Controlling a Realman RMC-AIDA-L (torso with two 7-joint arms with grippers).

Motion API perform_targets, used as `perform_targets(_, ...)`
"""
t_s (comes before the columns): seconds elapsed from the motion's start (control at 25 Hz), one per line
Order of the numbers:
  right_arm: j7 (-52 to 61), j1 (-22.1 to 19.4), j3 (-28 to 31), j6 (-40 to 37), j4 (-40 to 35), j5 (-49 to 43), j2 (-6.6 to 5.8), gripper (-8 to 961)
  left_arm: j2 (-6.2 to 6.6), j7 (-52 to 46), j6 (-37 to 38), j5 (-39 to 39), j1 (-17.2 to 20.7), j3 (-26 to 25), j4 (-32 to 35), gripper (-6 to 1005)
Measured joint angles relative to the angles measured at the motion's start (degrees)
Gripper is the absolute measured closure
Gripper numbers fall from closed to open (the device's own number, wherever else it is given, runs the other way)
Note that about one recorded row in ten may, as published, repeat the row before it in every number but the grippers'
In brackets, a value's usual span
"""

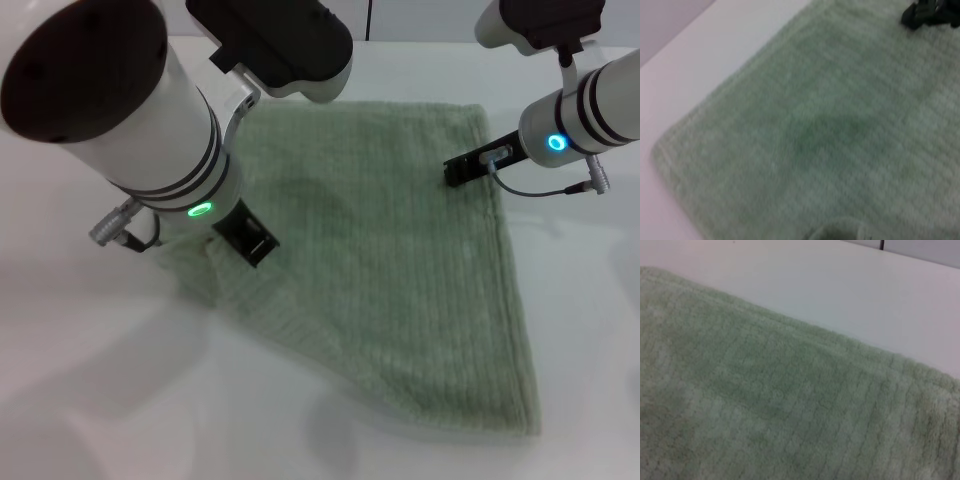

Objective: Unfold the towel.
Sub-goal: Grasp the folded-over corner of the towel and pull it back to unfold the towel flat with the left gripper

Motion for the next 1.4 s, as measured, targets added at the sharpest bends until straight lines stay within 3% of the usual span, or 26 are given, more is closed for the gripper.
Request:
perform_targets(0.52,0.0,-0.09,0.0,0.39,-0.17,0.15,0.17,953,0.07,-5.38,-10.31,0.0,-4.78,2.36,0.74,937)
perform_targets(0.84,0.0,-0.78,0.03,0.44,0.18,0.18,0.18,953,0.14,-8.2,-12.34,0.04,-5.84,3.13,3.54,933)
perform_targets(1.12,0.0,-0.87,0.04,1.04,0.7,0.03,0.18,953,0.18,-12.15,-13.43,0.08,-7.82,7.0,5.94,929)
perform_targets(1.4,0.0,-1.0,0.0,1.38,1.93,-0.21,0.0,953,-0.03,-15.26,-15.09,0.08,-8.68,7.87,6.91,680)
